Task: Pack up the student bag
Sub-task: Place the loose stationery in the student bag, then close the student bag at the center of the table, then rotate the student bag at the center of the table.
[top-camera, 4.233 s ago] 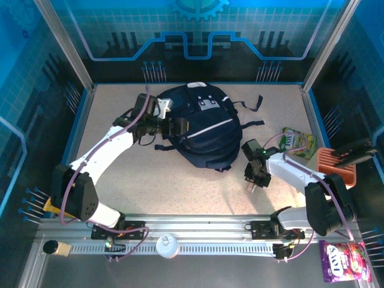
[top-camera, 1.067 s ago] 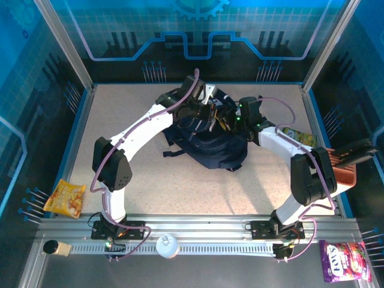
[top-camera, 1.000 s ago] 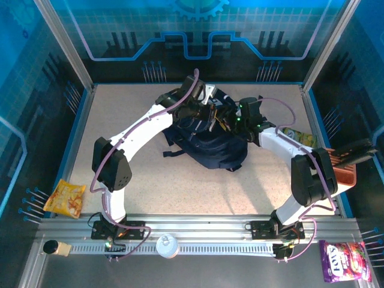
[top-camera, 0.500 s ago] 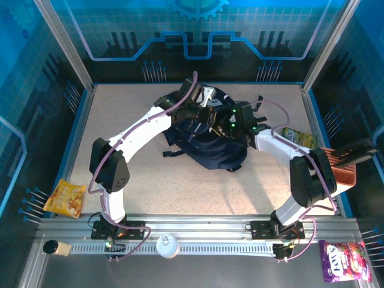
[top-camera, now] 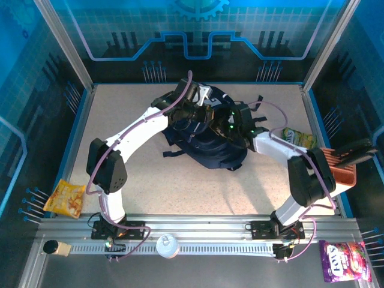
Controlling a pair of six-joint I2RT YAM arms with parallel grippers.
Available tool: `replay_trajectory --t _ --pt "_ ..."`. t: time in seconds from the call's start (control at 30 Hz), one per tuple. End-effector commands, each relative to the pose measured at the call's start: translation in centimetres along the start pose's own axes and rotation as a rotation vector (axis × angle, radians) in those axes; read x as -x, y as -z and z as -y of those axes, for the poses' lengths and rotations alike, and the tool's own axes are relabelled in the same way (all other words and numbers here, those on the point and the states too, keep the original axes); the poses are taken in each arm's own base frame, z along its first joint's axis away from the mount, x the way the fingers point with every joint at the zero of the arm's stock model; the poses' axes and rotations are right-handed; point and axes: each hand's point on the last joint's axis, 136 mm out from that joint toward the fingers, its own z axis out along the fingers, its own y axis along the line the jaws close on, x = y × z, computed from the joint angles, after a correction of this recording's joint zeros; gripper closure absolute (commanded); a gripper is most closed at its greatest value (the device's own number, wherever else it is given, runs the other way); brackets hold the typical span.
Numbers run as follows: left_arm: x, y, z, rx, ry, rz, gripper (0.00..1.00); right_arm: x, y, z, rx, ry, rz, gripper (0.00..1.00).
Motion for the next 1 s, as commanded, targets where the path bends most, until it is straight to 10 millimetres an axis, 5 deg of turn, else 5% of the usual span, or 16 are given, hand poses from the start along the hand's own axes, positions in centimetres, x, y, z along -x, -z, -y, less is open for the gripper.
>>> replay_trajectory --t 0.0,0.2,0.27,0.4,0.63,0.97 --pt "1.9 2.2 2.5 -0.109 -0.014 0.072 0.94 0.9 3.7 0.7 -0.012 0.021 0.087 0.77" --pt "0.2 2.6 3.1 -0.211 -0.018 0.057 0.62 2.6 9.0 4.6 -0.194 0.063 0.23 0.55" --pt "0.0 3.4 1.9 -0.191 0.017 0.07 0.53 3.5 10.5 4.7 -0.238 0.102 0.278 0.51" --pt "-0.8 4.5 -2.4 -0.118 0.18 0.092 0.49 5.1 12.2 3.7 -0.263 0.163 0.329 0.42" --pt "-4.7 5.4 -10.2 0.036 0.505 0.067 0.46 5.0 11.1 2.1 -0.22 0.19 0.272 0.28" --pt "-6.8 2.3 -12.2 0.012 0.7 -0.016 0.5 4.1 9.1 1.0 -0.186 0.201 0.211 0.24"
